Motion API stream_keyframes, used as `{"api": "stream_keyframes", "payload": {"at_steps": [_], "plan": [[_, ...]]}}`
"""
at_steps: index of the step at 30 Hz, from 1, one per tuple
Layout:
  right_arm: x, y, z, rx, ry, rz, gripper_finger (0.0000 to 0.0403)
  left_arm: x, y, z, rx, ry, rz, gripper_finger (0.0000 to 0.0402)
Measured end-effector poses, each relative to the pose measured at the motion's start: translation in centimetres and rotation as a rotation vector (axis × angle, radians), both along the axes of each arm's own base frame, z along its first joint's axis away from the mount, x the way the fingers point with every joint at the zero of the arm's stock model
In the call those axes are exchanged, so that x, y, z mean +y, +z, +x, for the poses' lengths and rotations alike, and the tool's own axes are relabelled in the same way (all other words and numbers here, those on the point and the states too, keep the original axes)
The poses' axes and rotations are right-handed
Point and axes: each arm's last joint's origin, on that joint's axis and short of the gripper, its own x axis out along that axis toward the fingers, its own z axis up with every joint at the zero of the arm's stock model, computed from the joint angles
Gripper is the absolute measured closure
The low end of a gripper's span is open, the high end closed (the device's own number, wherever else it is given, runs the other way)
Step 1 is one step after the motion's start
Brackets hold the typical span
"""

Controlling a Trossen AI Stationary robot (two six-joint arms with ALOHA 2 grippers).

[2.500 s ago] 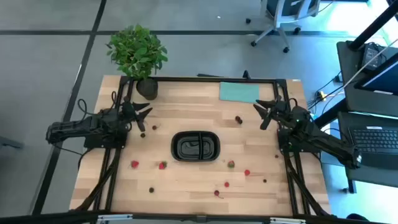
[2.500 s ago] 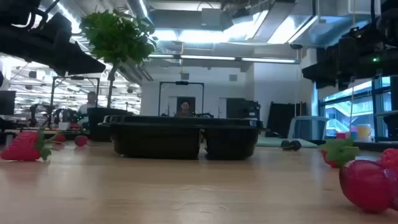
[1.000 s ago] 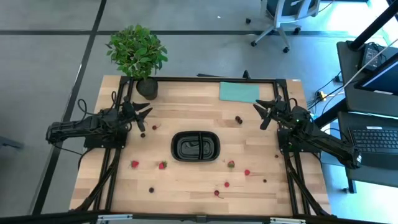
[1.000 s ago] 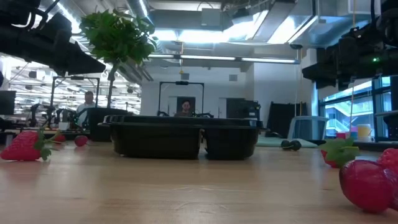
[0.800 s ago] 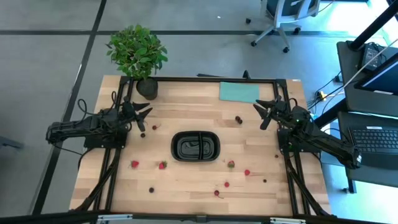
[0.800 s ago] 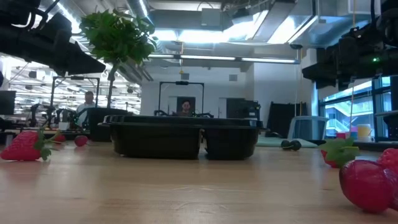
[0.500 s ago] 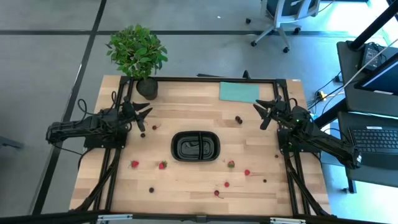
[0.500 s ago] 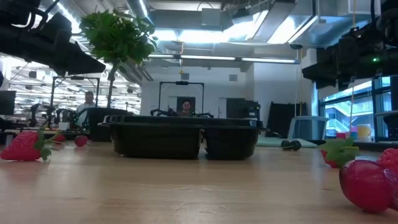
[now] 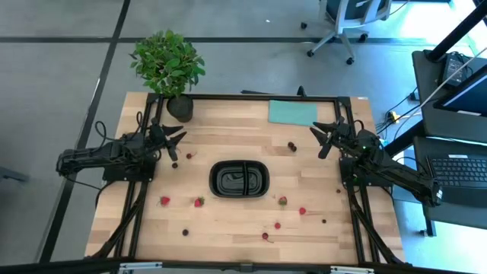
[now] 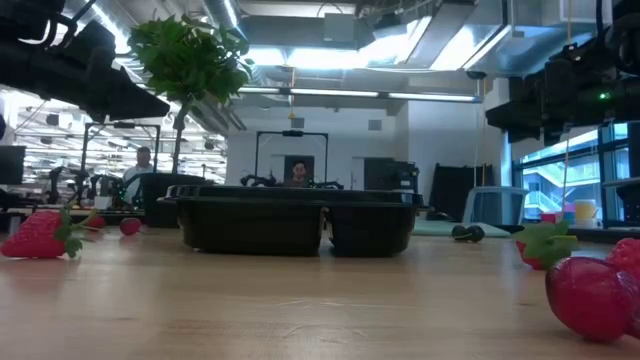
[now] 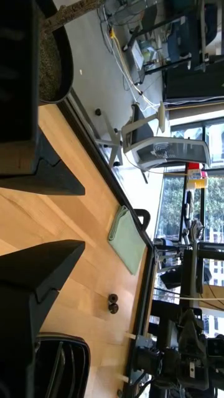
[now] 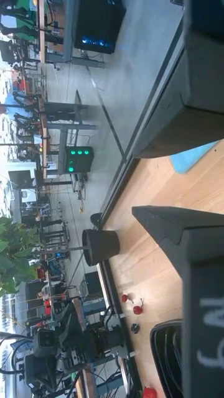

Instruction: Pick and placing Produce into tupperware

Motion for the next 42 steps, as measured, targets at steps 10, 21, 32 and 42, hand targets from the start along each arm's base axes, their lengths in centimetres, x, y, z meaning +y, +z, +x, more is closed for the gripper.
{"api": "stream_keyframes", "payload": {"at_steps": [10, 21, 32, 42], "plan": [[0.00, 0.00, 0.00, 0.000, 0.000, 0.000, 0.0265, 0.00, 0.00, 0.00, 0.000, 0.000, 0.000, 0.0282], [0.00, 0.00, 0.00, 0.000, 0.000, 0.000, 0.0265, 0.00, 0.00, 0.00, 0.000, 0.000, 0.000, 0.0282], [0.00, 0.00, 0.00, 0.000, 0.000, 0.000, 0.0265, 0.00, 0.00, 0.00, 0.000, 0.000, 0.000, 0.0282], [0.00, 0.11, 0.00, -0.010, 0.000, -0.005, 0.0265, 0.00, 0.01, 0.00, 0.000, 0.000, 0.000, 0.0282]]}}
